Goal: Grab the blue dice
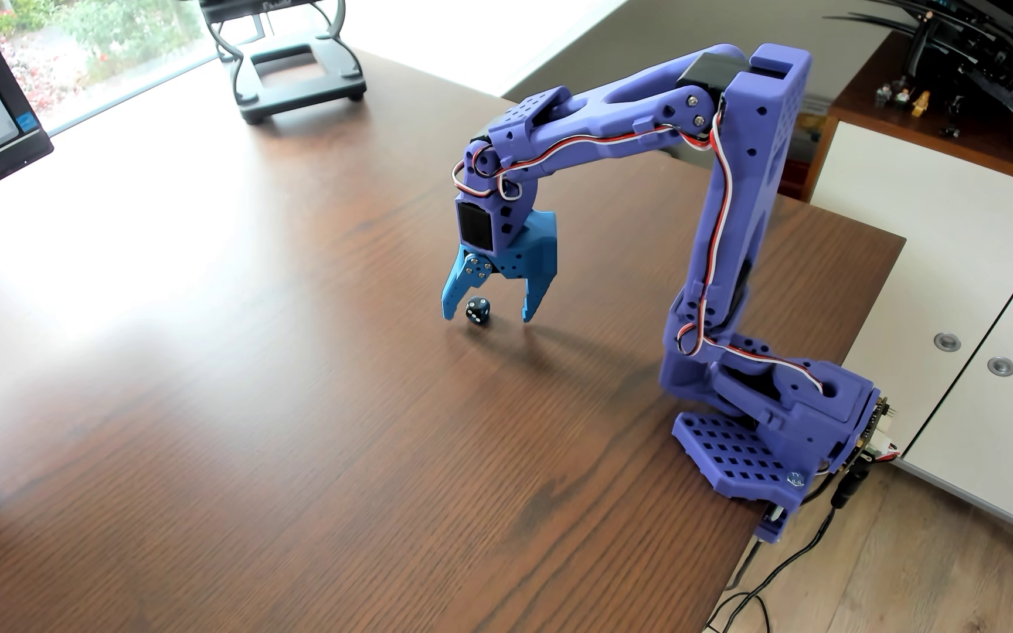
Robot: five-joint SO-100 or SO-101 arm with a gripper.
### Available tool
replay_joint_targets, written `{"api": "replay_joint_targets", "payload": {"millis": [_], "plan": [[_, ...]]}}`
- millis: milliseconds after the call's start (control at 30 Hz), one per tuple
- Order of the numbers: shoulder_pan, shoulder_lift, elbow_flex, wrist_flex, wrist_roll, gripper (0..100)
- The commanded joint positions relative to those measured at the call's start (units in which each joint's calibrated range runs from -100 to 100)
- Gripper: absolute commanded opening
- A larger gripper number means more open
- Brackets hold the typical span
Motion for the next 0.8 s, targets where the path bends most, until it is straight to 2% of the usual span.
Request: {"api": "replay_joint_targets", "payload": {"millis": [0,400,633,767], "plan": [[0.3,0.2,-6.4,-0.7,0.3,32],[0.7,0.3,-7.2,-0.7,0.3,32],[0.7,0.3,-7.3,-0.7,0.3,11],[0.6,0.3,-7.5,-0.7,0.3,5]]}}
